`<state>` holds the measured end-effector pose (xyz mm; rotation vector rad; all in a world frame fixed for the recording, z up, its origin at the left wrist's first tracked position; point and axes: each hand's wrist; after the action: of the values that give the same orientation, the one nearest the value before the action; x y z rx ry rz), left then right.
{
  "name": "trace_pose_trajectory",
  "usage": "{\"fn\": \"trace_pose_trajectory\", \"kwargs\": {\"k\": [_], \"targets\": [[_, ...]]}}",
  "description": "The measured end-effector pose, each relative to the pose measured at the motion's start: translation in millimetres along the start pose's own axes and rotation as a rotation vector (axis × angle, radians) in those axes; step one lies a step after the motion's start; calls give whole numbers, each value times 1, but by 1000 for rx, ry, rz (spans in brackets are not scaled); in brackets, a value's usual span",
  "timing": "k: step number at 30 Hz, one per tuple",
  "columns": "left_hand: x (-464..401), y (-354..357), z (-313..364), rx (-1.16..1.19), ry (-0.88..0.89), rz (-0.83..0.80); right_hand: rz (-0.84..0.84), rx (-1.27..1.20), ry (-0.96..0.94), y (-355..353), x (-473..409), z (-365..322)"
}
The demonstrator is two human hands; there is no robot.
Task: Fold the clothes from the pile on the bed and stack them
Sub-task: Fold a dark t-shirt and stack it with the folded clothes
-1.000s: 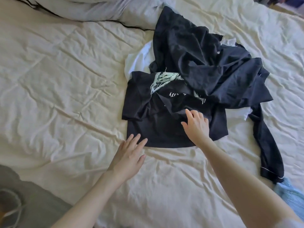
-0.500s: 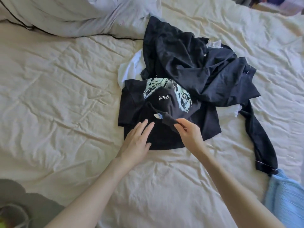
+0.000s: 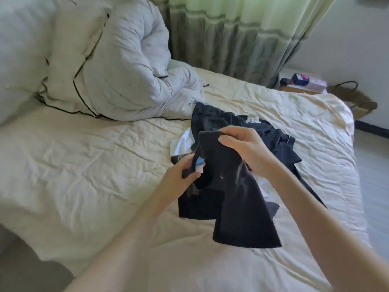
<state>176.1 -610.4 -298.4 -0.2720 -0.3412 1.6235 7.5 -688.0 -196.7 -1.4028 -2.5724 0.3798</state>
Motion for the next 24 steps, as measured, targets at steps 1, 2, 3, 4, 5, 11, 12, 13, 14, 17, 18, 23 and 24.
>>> {"fn": "trace_pose_trajectory", "kwargs": {"k": [1, 2, 3, 4, 5, 11, 12, 13, 14, 17, 18, 23, 24], "targets": [[7, -9, 7, -8, -17, -17, 16, -23, -15, 1, -2, -18], [16, -18, 13, -30, -25, -10, 29, -57, -33, 2, -4, -35], [24, -26, 17, -47, -30, 15, 34, -95, -53, 3, -6, -52], [32, -34, 21, -48, -37, 47, 34, -138, -68, 5, -8, -67], [38, -43, 27, -41, -46, 78, 32, -181, -80, 7, -9, -82], [52, -81, 75, 50, -51, 231, -5, -210, -225, 32, -16, -159], [52, -89, 81, 10, -27, 278, -9, -176, -251, 34, -17, -169], [52, -99, 85, -48, -11, 323, -3, -133, -276, 35, -17, -176], [53, -111, 88, -106, -8, 357, 16, -81, -300, 35, -18, -183], [62, -154, 90, -249, -17, 426, 130, 63, -340, 31, -22, -192], [66, -168, 90, -286, -14, 451, 170, 106, -351, 30, -23, -192], [87, -217, 90, -335, -53, 550, 297, 241, -441, 36, -29, -185], [89, -223, 91, -344, -59, 566, 301, 224, -446, 38, -31, -184]]}}
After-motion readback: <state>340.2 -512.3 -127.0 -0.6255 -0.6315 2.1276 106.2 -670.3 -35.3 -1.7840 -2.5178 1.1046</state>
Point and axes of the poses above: each hand's wrist, its own x-axis away from the middle knuckle, its own y-axis out of the palm, z = x × y, and after that the axes turned 2 degrees about x, right-handed
